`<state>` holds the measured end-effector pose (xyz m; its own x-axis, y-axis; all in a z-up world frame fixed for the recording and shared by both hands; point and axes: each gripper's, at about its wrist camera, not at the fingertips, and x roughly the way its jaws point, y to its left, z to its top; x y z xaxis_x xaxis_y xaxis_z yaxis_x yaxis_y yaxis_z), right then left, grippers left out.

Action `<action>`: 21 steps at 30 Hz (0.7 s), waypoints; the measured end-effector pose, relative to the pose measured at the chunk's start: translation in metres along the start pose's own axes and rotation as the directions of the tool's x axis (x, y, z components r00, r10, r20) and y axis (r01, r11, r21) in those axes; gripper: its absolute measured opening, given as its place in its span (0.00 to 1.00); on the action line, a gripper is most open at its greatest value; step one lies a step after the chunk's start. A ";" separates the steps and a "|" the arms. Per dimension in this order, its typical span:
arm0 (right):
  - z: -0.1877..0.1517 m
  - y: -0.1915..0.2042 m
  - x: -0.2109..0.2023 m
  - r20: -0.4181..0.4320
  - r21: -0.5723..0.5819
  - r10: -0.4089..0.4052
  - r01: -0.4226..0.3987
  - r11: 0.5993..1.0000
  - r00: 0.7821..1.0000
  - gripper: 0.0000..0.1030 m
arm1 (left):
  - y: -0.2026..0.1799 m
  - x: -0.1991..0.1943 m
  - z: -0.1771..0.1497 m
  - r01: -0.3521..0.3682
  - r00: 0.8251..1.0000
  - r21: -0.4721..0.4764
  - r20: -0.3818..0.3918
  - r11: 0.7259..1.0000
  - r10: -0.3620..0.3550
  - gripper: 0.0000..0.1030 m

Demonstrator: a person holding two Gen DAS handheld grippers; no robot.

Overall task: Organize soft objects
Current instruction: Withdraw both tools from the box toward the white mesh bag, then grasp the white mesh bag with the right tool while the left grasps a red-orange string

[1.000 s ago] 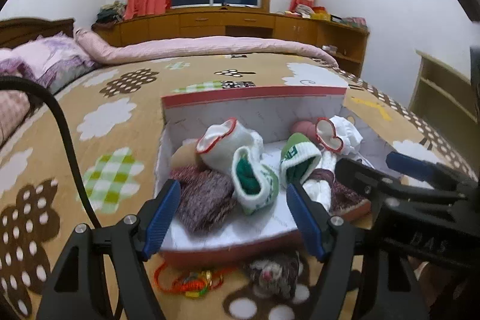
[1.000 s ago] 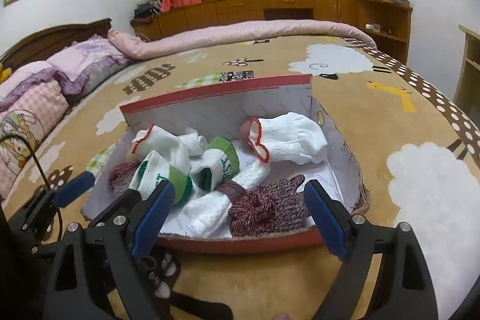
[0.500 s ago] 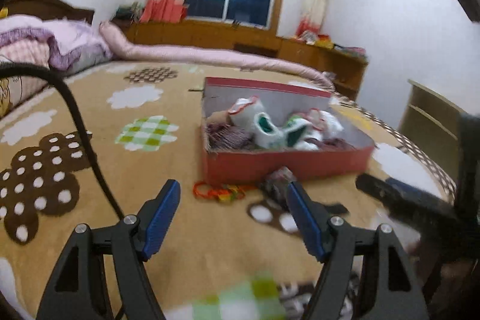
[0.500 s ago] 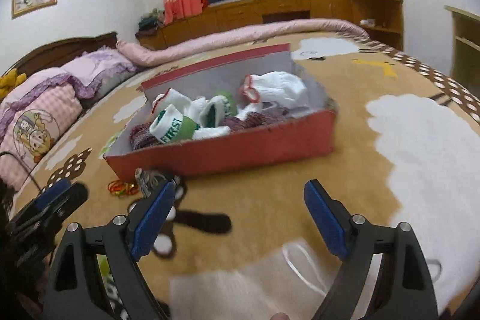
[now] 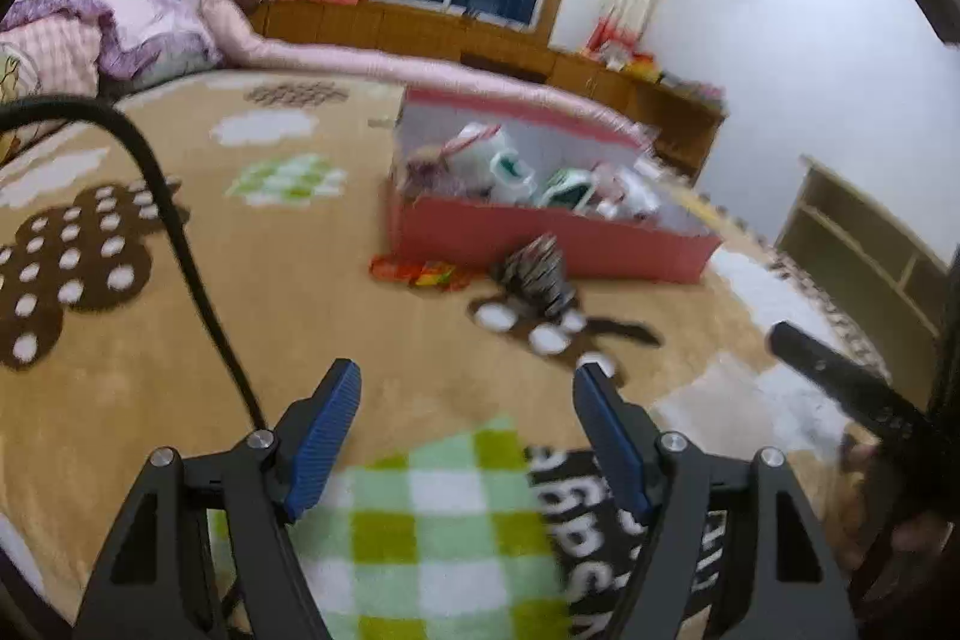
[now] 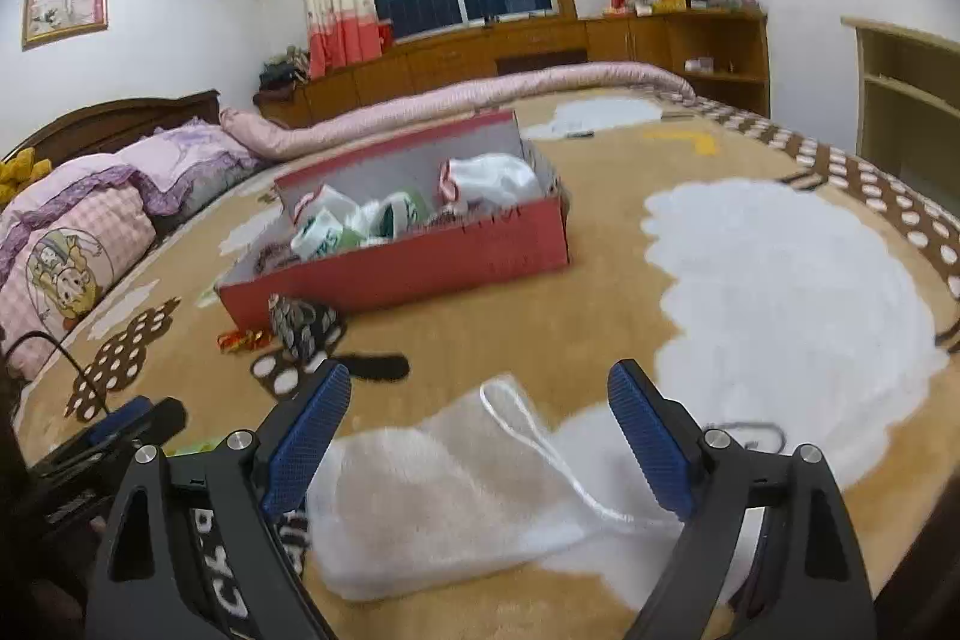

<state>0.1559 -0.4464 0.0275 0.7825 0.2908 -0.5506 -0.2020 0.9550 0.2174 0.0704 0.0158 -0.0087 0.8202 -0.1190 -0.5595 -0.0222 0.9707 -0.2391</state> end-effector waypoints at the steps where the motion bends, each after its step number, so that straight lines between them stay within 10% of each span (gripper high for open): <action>1: -0.002 0.001 0.003 -0.021 -0.010 -0.025 0.024 1.000 0.999 0.87 | 0.002 0.004 -0.003 -0.013 1.000 -0.005 -0.021 1.000 0.013 0.75; 7: -0.023 0.016 0.043 -0.213 -0.143 -0.139 0.109 0.984 0.967 0.91 | -0.008 0.027 -0.014 -0.012 0.998 0.065 -0.064 0.998 0.016 0.93; 13: -0.039 0.052 0.041 -0.024 -0.342 -0.252 0.230 0.911 0.967 0.92 | -0.016 0.037 -0.013 0.004 0.995 0.118 -0.102 0.993 0.008 0.98; 19: -0.029 0.031 0.048 -0.133 -0.183 -0.152 0.126 0.975 0.979 0.95 | -0.018 0.037 -0.013 -0.049 0.989 0.164 -0.130 0.985 0.071 0.84; 21: -0.031 0.034 0.048 -0.121 -0.192 -0.156 0.131 0.973 0.980 0.95 | -0.010 0.034 -0.009 -0.063 0.987 0.122 -0.140 0.990 0.080 0.66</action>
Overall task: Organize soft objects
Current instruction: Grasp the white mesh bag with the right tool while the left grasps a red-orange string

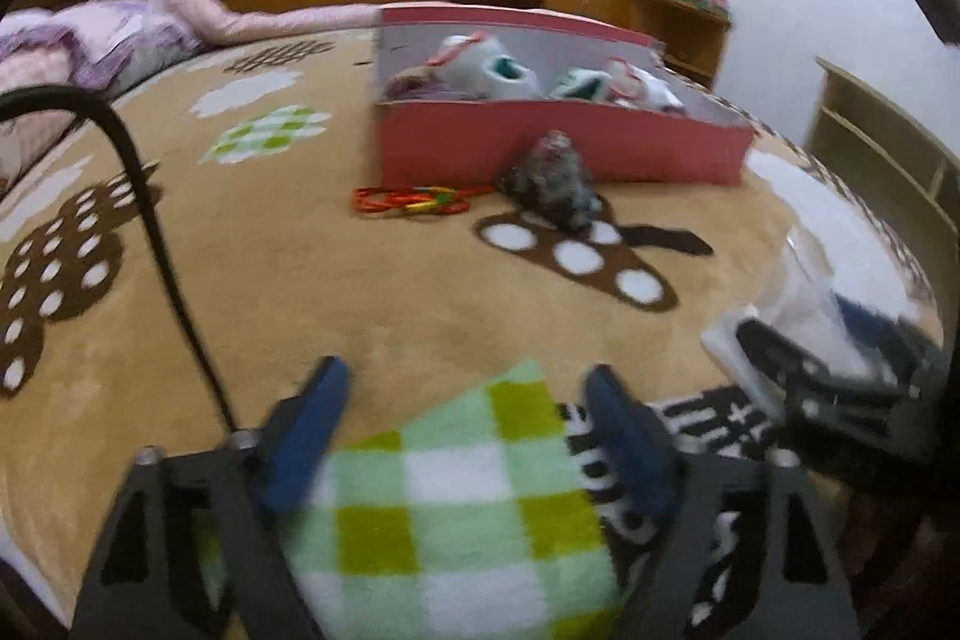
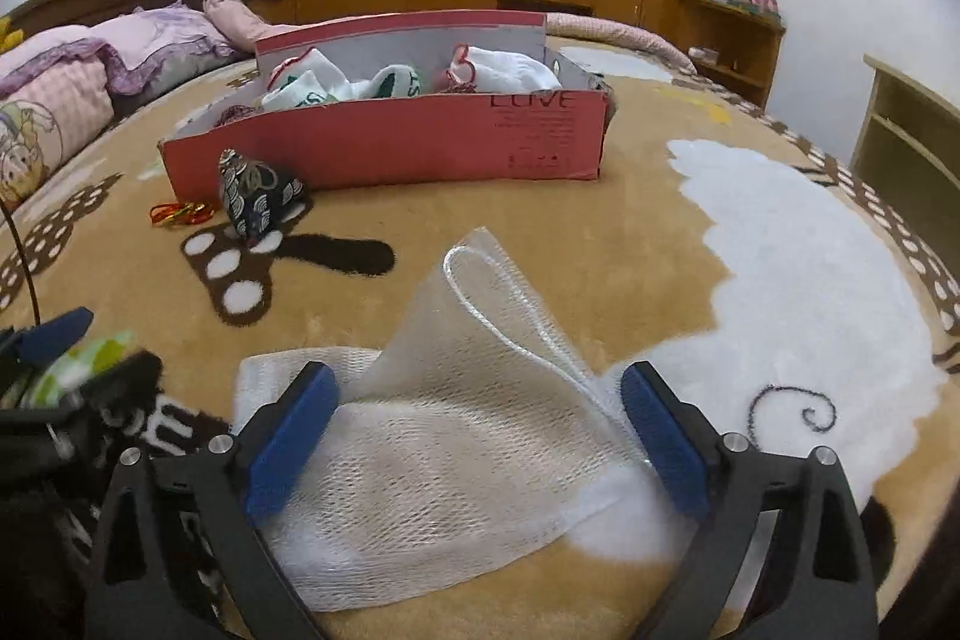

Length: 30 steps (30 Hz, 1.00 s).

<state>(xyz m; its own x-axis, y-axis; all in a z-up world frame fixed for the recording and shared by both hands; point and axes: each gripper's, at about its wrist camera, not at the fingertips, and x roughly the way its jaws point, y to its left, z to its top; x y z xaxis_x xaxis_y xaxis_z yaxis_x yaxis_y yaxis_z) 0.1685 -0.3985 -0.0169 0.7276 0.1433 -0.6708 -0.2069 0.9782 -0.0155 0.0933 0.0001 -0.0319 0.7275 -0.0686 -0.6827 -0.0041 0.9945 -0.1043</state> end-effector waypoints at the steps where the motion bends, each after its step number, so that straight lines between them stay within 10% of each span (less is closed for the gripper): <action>1: 0.000 0.000 0.000 0.005 0.003 0.002 -0.002 1.000 1.000 0.95 | 0.009 -0.003 0.002 0.011 1.000 -0.041 -0.004 0.999 -0.011 0.62; 7: 0.002 -0.002 -0.001 -0.002 0.027 0.012 -0.012 1.000 1.000 0.96 | 0.042 -0.002 0.025 0.020 0.998 -0.155 0.067 0.988 -0.009 0.46; 12: 0.004 -0.007 -0.001 -0.002 0.064 0.043 -0.043 0.997 0.999 0.99 | 0.046 0.008 0.059 0.087 0.988 -0.131 0.137 0.988 -0.068 0.74; 16: 0.005 -0.003 0.001 -0.005 0.057 0.030 -0.029 0.998 1.000 1.00 | 0.052 0.048 0.078 0.183 0.982 -0.164 -0.019 0.969 -0.188 0.74; 20: 0.007 -0.007 0.002 -0.003 0.109 0.045 -0.044 0.993 0.999 1.00 | 0.040 0.067 0.087 0.127 0.988 -0.109 -0.075 0.986 -0.136 0.72; 22: 0.007 -0.007 0.002 -0.003 0.115 0.044 -0.043 0.992 0.999 1.00 | 0.036 0.069 0.086 0.072 0.993 -0.099 -0.082 0.992 -0.080 0.62; 25: 0.007 -0.005 0.001 -0.008 0.100 0.038 -0.037 0.994 0.999 1.00 | 0.041 0.067 0.083 -0.008 0.997 -0.121 -0.079 0.993 -0.002 0.20; 30: 0.018 -0.014 -0.007 0.020 0.115 0.164 -0.166 0.979 0.986 0.99 | 0.050 0.064 0.080 0.028 0.997 -0.167 -0.069 0.985 -0.040 0.07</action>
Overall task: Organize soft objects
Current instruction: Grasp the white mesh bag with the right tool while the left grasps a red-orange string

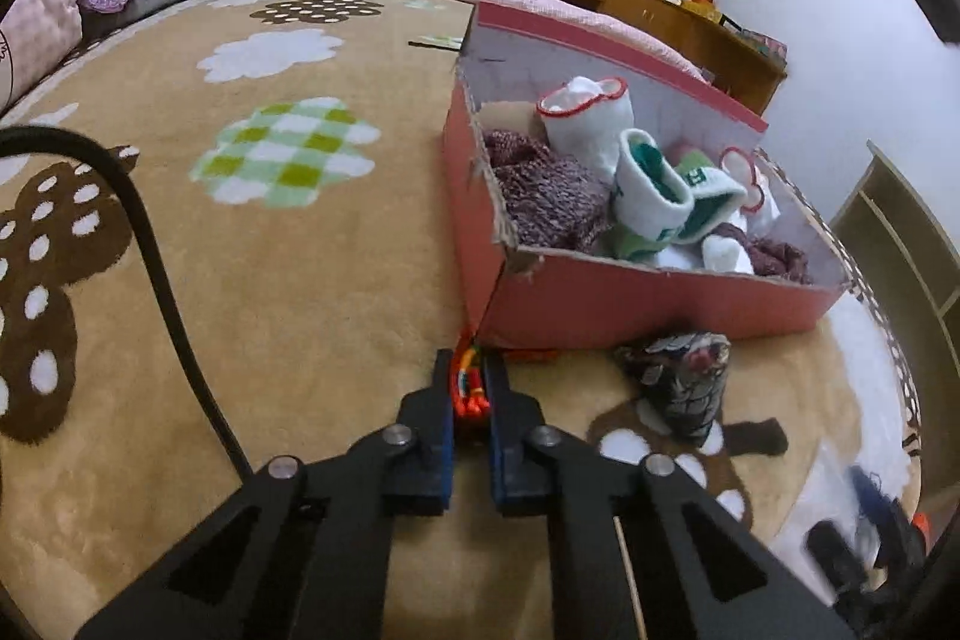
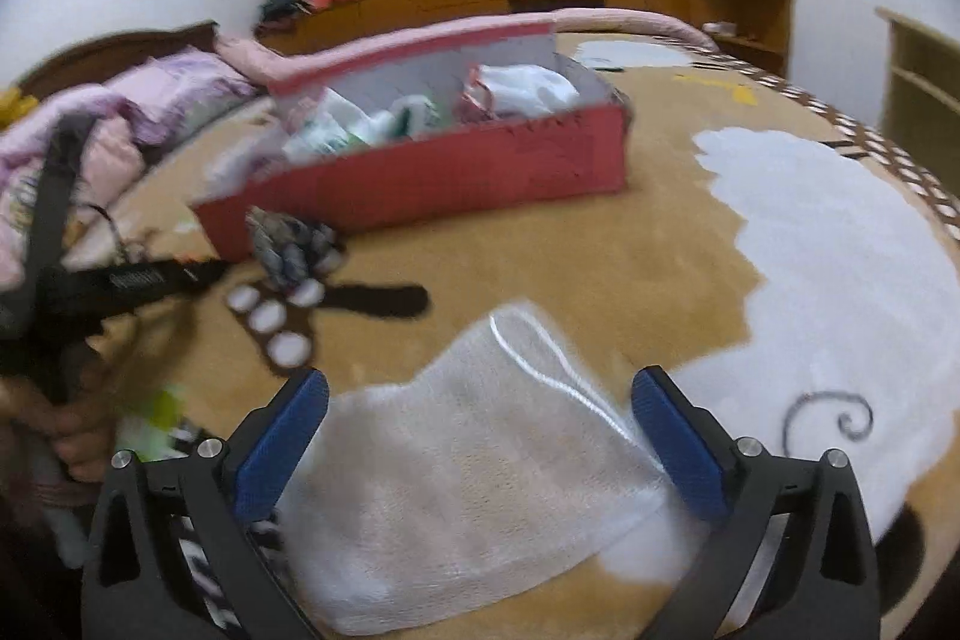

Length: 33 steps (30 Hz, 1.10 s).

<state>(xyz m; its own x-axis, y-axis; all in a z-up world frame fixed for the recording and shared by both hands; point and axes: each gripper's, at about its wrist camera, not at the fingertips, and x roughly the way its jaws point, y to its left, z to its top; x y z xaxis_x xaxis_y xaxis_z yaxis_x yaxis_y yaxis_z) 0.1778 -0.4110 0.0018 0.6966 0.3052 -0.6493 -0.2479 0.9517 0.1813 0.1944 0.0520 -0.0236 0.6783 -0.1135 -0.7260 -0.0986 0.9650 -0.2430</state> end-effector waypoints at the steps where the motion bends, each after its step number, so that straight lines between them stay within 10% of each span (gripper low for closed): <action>1: 0.003 -0.003 -0.005 0.010 0.004 0.015 -0.015 1.000 1.000 0.99 | -0.001 -0.001 -0.001 -0.001 1.000 0.005 0.002 1.000 0.001 0.07; 14: -0.010 -0.008 -0.031 -0.108 -0.062 0.191 -0.199 0.978 0.976 1.00 | -0.048 -0.073 -0.052 0.155 0.984 0.133 0.070 0.979 -0.166 0.07; 19: -0.021 0.012 -0.019 -0.105 -0.219 0.082 -0.103 0.970 0.991 1.00 | -0.063 -0.049 -0.068 0.107 0.994 0.170 -0.040 0.980 -0.101 0.07; 26: -0.017 0.022 -0.009 -0.095 -0.325 -0.002 -0.029 0.945 0.995 0.99 | -0.070 -0.043 -0.074 0.070 0.997 0.218 0.000 0.973 -0.072 0.07; 33: -0.011 0.009 -0.003 -0.134 -0.247 0.090 -0.121 0.961 0.987 0.14 | -0.073 -0.042 -0.074 0.074 0.997 0.237 0.002 0.969 -0.077 0.06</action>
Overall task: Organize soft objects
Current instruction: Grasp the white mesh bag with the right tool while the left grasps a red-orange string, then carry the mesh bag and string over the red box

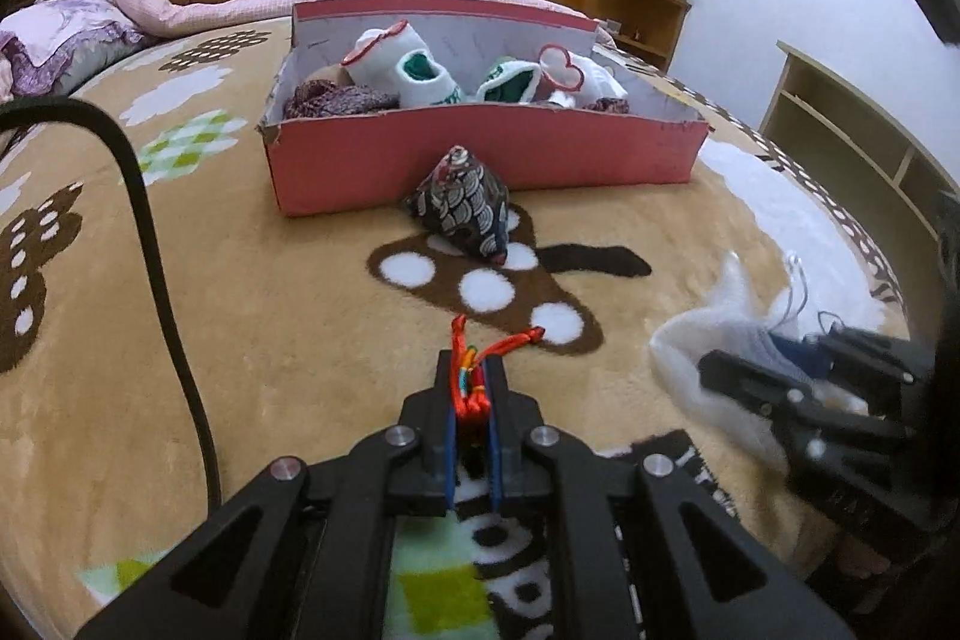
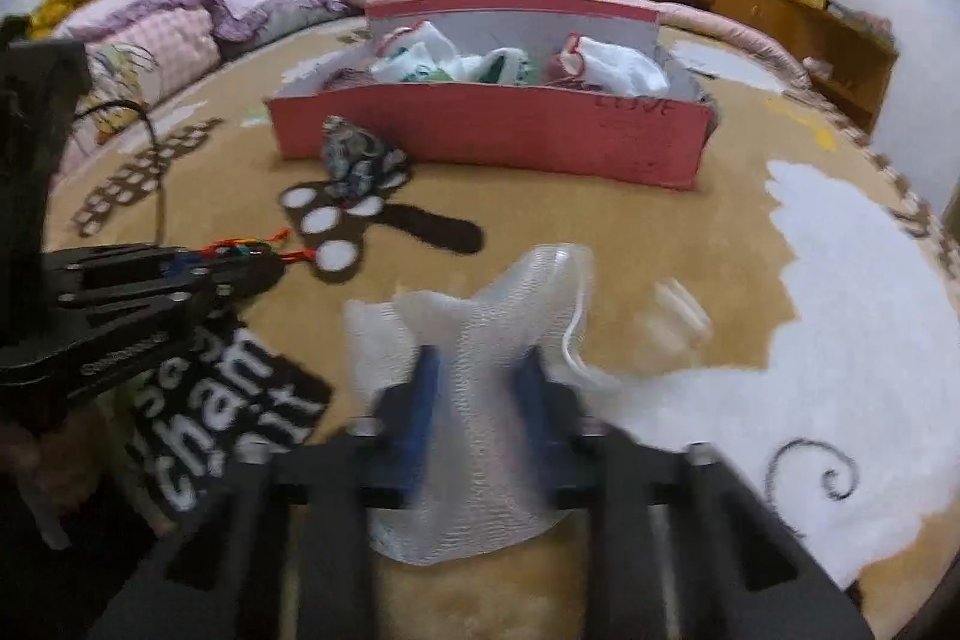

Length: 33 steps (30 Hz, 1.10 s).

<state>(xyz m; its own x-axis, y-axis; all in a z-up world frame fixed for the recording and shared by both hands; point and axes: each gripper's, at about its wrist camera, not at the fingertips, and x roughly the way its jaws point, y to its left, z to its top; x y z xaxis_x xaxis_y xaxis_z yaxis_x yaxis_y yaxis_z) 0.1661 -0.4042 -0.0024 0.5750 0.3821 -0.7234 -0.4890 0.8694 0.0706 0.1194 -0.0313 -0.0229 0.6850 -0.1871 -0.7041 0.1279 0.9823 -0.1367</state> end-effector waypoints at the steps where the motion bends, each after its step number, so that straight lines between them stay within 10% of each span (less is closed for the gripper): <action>1: 0.000 0.001 0.000 0.008 -0.003 -0.003 0.003 1.000 1.000 0.10 | 0.000 0.000 0.001 0.000 1.000 0.002 0.002 1.000 0.000 0.06; 13: 0.002 0.013 -0.045 0.260 -0.008 0.095 -0.096 0.995 0.961 0.03 | 0.001 -0.034 0.007 0.105 0.992 -0.051 0.074 0.993 -0.101 0.06; 20: 0.008 -0.004 -0.055 0.271 0.093 0.152 -0.183 0.979 0.950 0.03 | 0.001 -0.089 0.016 0.107 0.959 -0.048 0.268 0.993 -0.091 0.06; 33: 0.033 0.001 -0.051 0.315 0.142 0.051 -0.100 0.985 0.948 0.03 | 0.004 -0.078 0.032 0.031 0.953 -0.080 0.302 0.996 -0.006 0.06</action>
<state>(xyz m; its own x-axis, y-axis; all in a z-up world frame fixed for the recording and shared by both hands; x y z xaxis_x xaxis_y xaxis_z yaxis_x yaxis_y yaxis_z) 0.1578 -0.4121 0.0568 0.7262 0.5053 -0.4660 -0.4463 0.8622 0.2395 0.0894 -0.0123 0.0535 0.8688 -0.1828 -0.4603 0.0913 0.9726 -0.2139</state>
